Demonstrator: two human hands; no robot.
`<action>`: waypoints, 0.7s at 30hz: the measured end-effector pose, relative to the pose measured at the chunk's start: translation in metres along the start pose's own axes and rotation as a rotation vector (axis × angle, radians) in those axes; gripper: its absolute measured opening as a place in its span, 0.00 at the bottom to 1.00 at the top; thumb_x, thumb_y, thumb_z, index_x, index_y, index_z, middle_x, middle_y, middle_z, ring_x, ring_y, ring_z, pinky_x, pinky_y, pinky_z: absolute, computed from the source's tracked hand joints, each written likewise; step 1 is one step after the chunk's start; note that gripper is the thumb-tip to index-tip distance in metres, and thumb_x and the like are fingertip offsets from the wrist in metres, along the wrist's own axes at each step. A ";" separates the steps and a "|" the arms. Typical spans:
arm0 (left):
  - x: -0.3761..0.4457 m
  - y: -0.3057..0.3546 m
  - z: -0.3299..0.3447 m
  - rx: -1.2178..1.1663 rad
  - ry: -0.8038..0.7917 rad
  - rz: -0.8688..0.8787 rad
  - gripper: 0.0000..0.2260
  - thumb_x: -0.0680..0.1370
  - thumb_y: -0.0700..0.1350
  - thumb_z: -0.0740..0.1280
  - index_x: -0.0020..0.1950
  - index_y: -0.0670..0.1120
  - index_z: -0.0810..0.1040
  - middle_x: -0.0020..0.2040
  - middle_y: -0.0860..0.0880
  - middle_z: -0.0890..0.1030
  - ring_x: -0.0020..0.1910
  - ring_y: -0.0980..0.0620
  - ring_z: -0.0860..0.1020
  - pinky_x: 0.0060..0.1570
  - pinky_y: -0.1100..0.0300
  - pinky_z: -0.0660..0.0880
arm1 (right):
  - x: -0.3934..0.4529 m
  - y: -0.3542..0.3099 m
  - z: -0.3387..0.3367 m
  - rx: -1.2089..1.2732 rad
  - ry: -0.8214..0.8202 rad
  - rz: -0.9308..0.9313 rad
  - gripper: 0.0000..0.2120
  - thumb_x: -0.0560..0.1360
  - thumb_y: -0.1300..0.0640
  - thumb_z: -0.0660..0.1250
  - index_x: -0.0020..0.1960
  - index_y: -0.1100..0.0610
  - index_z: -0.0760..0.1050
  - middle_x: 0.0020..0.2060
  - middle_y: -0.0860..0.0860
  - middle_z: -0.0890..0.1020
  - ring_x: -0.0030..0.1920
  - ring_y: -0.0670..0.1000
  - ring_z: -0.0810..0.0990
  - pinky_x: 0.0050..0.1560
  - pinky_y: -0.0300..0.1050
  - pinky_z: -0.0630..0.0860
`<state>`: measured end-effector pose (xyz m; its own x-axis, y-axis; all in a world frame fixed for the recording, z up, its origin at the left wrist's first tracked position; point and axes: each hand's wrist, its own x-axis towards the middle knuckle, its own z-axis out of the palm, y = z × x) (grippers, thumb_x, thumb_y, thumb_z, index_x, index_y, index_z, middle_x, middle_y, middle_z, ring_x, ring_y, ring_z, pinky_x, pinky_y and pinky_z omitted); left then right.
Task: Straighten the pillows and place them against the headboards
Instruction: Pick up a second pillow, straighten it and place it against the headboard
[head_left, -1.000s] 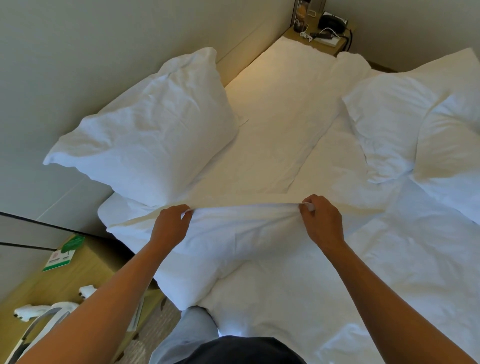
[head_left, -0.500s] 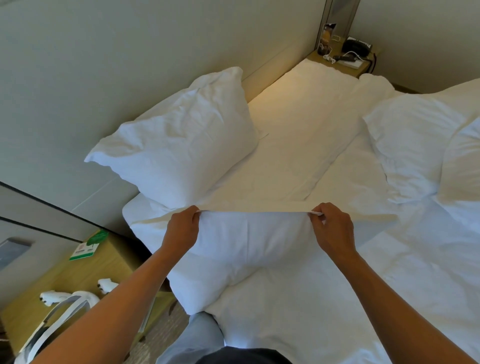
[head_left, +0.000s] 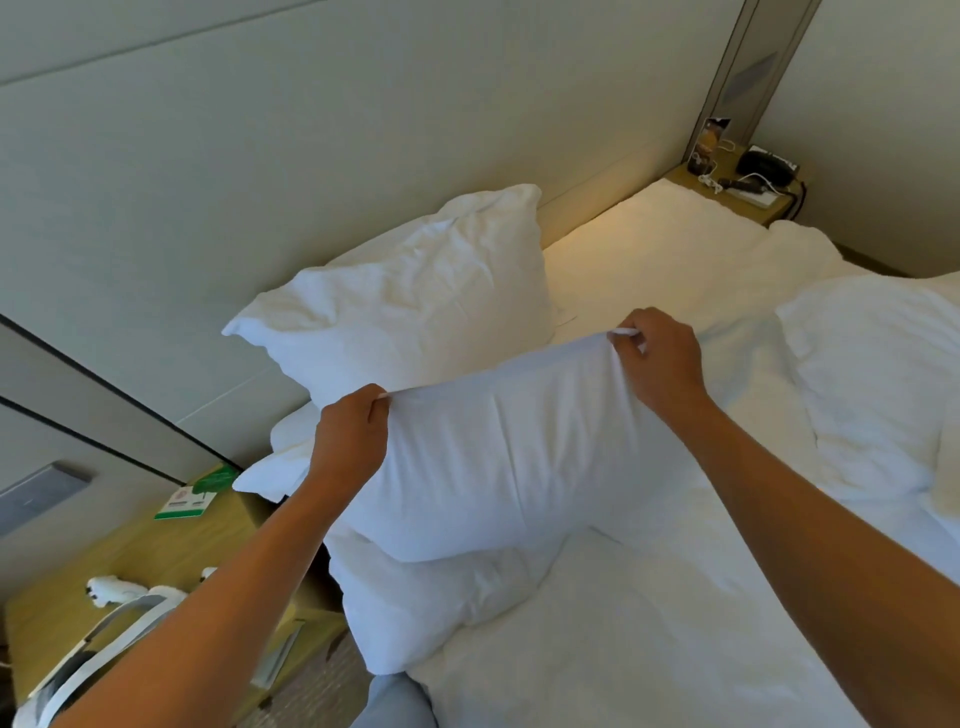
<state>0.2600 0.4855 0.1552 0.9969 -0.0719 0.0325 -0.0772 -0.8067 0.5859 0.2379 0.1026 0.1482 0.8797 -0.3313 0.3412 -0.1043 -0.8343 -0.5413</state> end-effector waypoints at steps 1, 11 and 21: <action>0.005 0.000 -0.003 -0.008 0.014 -0.013 0.16 0.84 0.43 0.58 0.35 0.47 0.69 0.26 0.51 0.69 0.27 0.52 0.68 0.29 0.57 0.64 | 0.015 -0.004 0.004 -0.005 0.004 -0.021 0.08 0.81 0.54 0.70 0.44 0.55 0.79 0.41 0.53 0.83 0.39 0.55 0.80 0.44 0.45 0.73; 0.012 -0.009 0.056 -0.011 -0.134 -0.122 0.14 0.84 0.44 0.59 0.46 0.41 0.81 0.42 0.44 0.83 0.43 0.43 0.79 0.47 0.52 0.76 | 0.060 0.024 0.062 -0.195 -0.227 0.026 0.12 0.82 0.54 0.68 0.44 0.61 0.79 0.40 0.59 0.81 0.44 0.64 0.83 0.47 0.53 0.76; 0.028 -0.006 0.079 -0.031 -0.274 -0.163 0.13 0.83 0.46 0.60 0.41 0.46 0.79 0.35 0.51 0.80 0.37 0.51 0.78 0.36 0.60 0.71 | 0.055 0.064 0.084 -0.104 -0.210 0.135 0.09 0.81 0.55 0.70 0.47 0.61 0.80 0.44 0.59 0.84 0.48 0.62 0.84 0.49 0.53 0.79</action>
<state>0.2875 0.4418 0.0888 0.9544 -0.1019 -0.2805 0.0876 -0.8027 0.5899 0.3182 0.0682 0.0677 0.9304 -0.3531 0.0982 -0.2651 -0.8333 -0.4851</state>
